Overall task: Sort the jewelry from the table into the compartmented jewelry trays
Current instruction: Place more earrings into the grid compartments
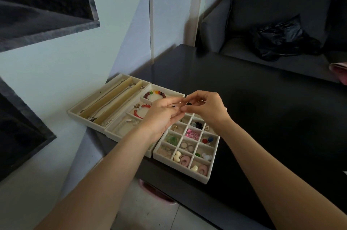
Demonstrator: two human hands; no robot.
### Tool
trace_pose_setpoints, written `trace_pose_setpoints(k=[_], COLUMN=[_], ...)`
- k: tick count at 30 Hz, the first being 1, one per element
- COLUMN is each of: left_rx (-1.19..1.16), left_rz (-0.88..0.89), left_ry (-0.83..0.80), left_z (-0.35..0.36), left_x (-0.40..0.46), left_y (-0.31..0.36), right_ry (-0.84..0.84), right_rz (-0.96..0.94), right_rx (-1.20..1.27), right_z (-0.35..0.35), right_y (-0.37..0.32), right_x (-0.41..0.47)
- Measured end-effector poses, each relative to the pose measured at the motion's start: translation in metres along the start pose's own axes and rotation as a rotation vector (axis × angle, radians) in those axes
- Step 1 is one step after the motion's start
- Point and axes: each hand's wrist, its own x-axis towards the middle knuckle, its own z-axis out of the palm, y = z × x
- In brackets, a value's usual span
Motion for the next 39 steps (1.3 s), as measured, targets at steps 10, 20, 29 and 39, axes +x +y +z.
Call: trace_pose_setpoints(k=[10,20,29,39], left_rx=[0.462,0.941,0.975,1.007], left_rz=[0.051,0.151,0.180,0.206], left_ry=[0.084,0.017,0.010,0.018], left_z=[-0.012,-0.014,-0.016,-0.016], left_x=[0.009,0.011,0.010,0.010], left_y=[-0.010,-0.019,-0.019,-0.020], right_ry=[0.198,0.223,0.156,0.120], right_rz=[0.226,0.198,0.150,0.173], right_rx=[-0.085,-0.304,-0.510,-0.679], right_z=[-0.009,-0.005,-0.004,-0.001], right_y=[0.022,0.037,0.041,0.042], right_x=[0.012,0.021,0.023,0.020])
